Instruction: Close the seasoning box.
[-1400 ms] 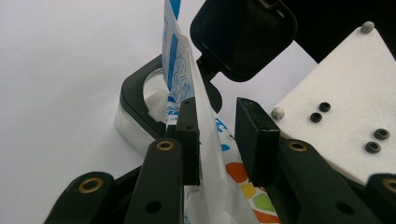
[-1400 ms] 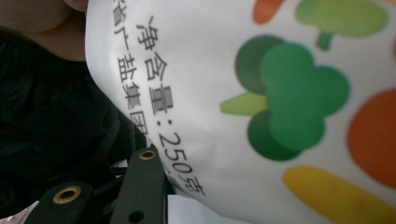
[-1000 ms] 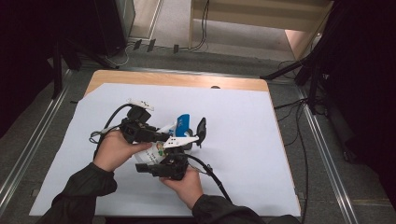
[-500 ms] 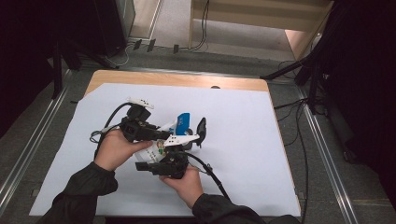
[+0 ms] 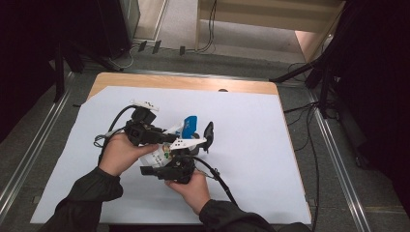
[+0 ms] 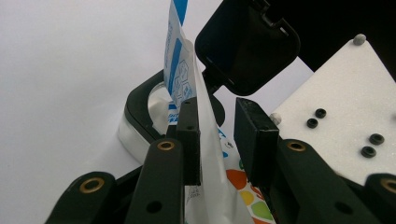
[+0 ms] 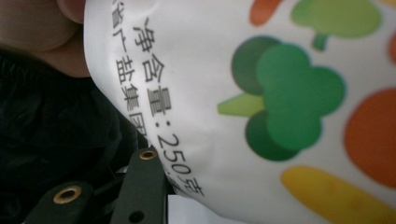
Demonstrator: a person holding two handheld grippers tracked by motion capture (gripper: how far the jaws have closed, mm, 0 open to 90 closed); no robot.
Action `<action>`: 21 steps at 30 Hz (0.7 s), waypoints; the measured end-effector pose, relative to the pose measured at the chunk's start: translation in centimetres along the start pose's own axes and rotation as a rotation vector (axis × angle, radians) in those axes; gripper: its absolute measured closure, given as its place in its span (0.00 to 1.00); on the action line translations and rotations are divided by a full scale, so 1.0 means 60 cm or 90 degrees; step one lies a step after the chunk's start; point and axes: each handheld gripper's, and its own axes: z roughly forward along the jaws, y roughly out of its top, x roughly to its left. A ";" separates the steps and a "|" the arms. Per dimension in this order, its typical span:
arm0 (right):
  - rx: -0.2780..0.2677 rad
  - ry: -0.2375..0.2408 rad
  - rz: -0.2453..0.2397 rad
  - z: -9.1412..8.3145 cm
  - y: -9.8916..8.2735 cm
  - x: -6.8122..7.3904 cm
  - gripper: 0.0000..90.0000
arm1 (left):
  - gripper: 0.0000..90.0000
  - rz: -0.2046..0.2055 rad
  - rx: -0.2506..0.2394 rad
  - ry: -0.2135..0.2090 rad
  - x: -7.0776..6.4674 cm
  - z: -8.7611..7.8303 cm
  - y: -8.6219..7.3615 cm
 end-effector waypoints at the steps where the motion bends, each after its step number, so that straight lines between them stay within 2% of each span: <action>1: -0.001 -0.001 0.000 0.000 -0.001 0.000 0.72 | 0.82 -0.003 -0.001 -0.002 0.000 0.001 -0.001; 21: -0.005 -0.002 0.000 -0.001 0.006 -0.002 0.72 | 0.82 -0.004 -0.009 0.001 0.002 0.001 0.004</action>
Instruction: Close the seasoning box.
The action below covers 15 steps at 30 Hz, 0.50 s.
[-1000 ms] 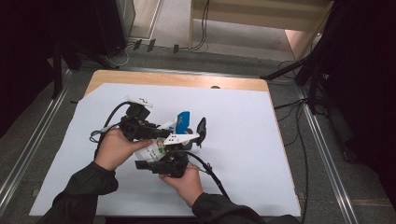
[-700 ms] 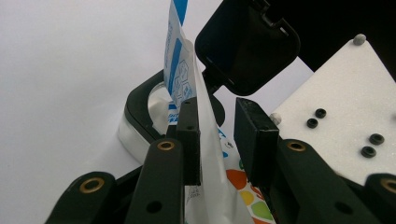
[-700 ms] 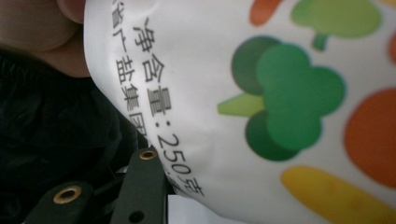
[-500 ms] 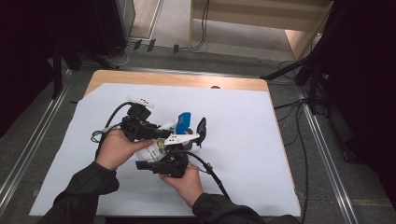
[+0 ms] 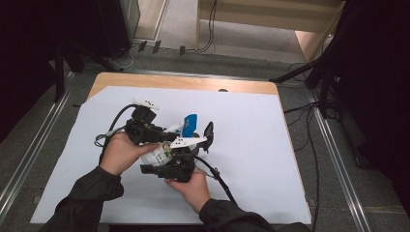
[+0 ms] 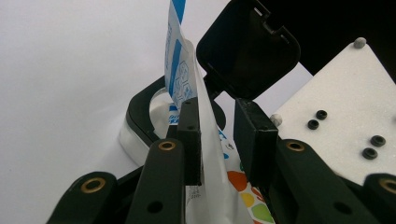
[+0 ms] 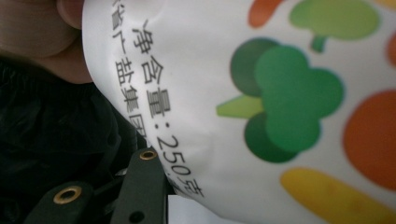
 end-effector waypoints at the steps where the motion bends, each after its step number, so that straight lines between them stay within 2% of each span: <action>1: 0.001 0.000 0.001 0.000 -0.001 -0.001 0.72 | 0.82 0.000 0.002 0.003 0.000 0.001 0.000; 15: 0.000 0.000 0.003 0.001 -0.006 -0.002 0.72 | 0.82 -0.006 0.006 0.003 0.000 0.005 -0.003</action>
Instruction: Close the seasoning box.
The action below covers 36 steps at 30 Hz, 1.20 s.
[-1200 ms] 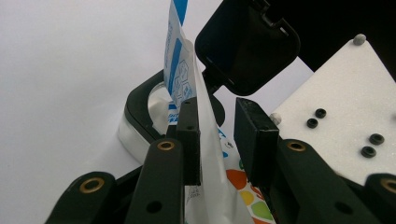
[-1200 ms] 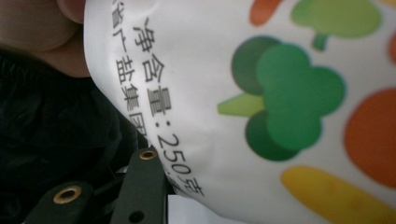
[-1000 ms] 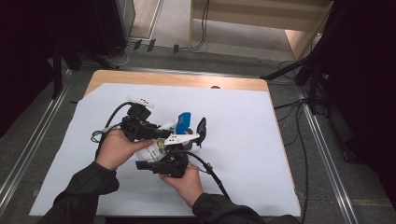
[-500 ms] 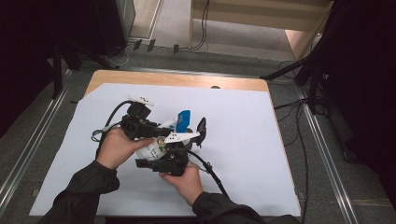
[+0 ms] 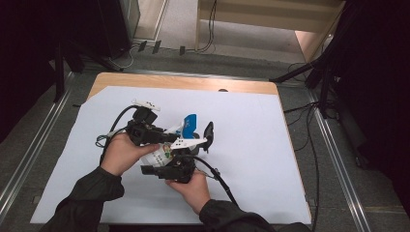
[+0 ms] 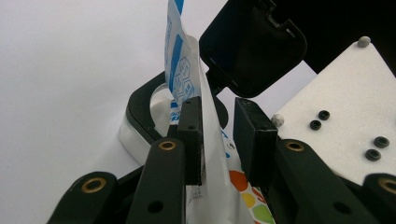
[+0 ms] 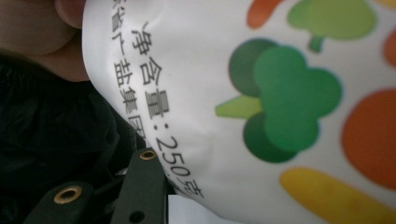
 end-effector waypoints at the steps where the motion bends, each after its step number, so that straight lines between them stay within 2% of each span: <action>1: -0.001 0.000 0.000 0.000 0.000 0.000 0.72 | 0.82 0.000 0.000 0.001 0.000 0.000 0.000; 15: -0.008 -0.003 -0.004 -0.003 0.002 0.009 0.73 | 0.80 0.007 -0.003 -0.009 -0.003 -0.011 0.002; 23: -0.011 0.006 -0.006 -0.002 0.002 0.009 0.73 | 0.79 0.008 -0.006 -0.012 -0.004 -0.015 0.001; 36: -0.018 0.018 0.011 -0.001 0.003 0.007 0.73 | 0.77 0.008 -0.004 -0.007 -0.001 -0.023 -0.003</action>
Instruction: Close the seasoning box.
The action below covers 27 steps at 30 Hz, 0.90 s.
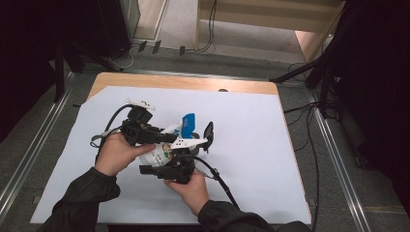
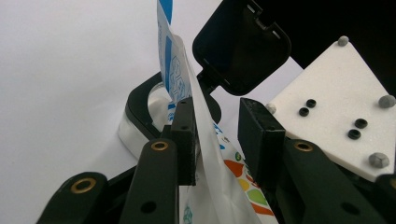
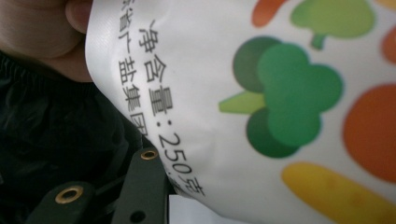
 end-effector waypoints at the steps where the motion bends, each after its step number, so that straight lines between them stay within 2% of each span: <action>1: 0.001 0.000 0.001 0.000 0.000 0.000 0.73 | 0.77 0.000 0.001 -0.001 0.000 0.000 0.000; 8: 0.000 0.004 -0.005 0.001 0.000 0.001 0.73 | 0.77 0.000 -0.004 -0.003 -0.003 -0.003 -0.001; 19: 0.004 0.006 -0.003 0.001 -0.001 0.000 0.73 | 0.78 0.006 0.005 0.007 -0.004 0.000 -0.001; 27: 0.007 -0.001 -0.007 0.001 -0.001 0.000 0.73 | 0.81 0.005 0.006 0.014 -0.006 0.004 -0.001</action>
